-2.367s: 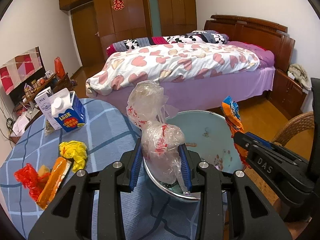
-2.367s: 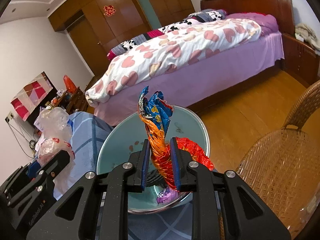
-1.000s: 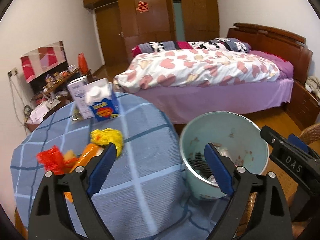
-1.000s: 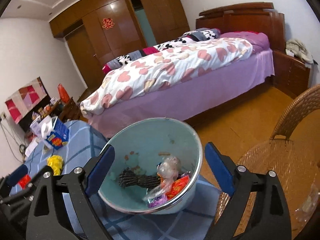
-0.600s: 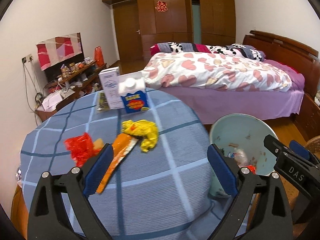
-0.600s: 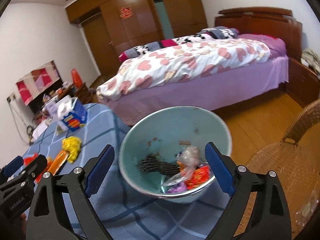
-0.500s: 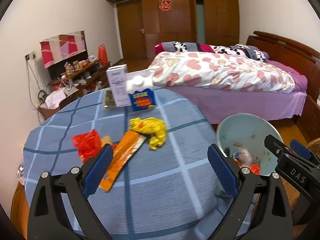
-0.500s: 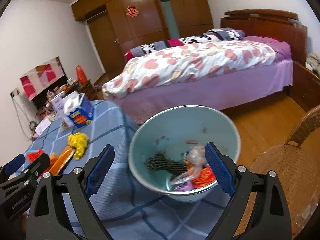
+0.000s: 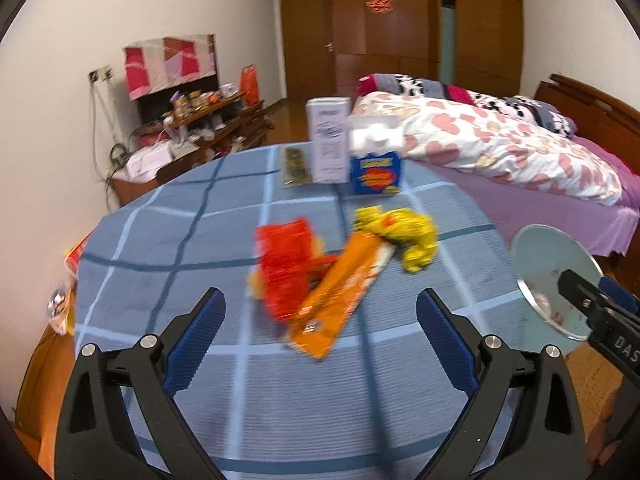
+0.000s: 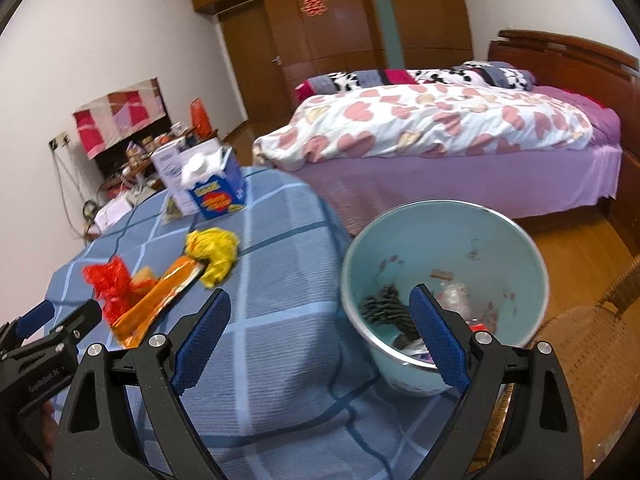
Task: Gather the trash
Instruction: 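Move both open tools back over the remaining trash on the table, then grasp the red plastic bag with left tool while right tool grasps yellow plastic bag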
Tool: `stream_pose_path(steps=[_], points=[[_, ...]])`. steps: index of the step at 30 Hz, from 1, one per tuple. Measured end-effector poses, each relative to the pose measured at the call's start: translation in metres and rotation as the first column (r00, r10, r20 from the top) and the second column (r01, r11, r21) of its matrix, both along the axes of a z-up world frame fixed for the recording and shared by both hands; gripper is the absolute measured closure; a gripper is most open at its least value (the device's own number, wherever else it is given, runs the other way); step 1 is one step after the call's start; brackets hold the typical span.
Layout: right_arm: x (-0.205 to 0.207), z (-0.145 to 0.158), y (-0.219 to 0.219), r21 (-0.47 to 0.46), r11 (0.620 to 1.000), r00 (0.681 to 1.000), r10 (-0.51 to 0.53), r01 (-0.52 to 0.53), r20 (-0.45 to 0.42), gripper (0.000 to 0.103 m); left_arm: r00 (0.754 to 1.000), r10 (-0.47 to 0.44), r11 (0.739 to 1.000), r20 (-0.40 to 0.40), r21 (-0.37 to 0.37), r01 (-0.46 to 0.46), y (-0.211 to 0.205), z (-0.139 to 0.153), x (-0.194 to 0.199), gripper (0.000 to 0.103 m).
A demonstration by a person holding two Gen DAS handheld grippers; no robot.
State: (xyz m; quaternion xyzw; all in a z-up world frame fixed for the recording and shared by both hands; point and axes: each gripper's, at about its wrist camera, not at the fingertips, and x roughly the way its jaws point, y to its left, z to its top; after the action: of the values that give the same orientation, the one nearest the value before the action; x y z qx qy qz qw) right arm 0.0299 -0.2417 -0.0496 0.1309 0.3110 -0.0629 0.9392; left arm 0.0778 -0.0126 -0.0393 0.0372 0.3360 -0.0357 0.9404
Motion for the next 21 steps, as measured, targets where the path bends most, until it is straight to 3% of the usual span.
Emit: stream_pose_path(steps=[5,10,17,21], points=[[0.012,-0.005,0.024,-0.009,0.997,0.997,0.071,-0.072,-0.019,0.018,0.999,0.046,0.999,-0.021,-0.006,-0.046,0.039,-0.009,0.006,0.011],[0.027,-0.012,0.04,0.007,0.992,0.991,0.127,-0.127,-0.043,0.033,0.996,0.073,0.996,-0.05,-0.046,-0.076,0.068,-0.017,0.014,0.019],[0.05,-0.016,0.054,0.016,0.986,0.984,0.168,-0.168,-0.056,0.035,0.997,0.015,0.996,-0.072,-0.083,-0.021,0.055,-0.021,0.037,0.023],[0.056,-0.017,0.056,0.015,0.984,0.982,0.178,-0.178,-0.059,0.035,0.993,-0.006,0.996,-0.117,-0.093,-0.005,0.036,-0.036,0.059,0.034]])
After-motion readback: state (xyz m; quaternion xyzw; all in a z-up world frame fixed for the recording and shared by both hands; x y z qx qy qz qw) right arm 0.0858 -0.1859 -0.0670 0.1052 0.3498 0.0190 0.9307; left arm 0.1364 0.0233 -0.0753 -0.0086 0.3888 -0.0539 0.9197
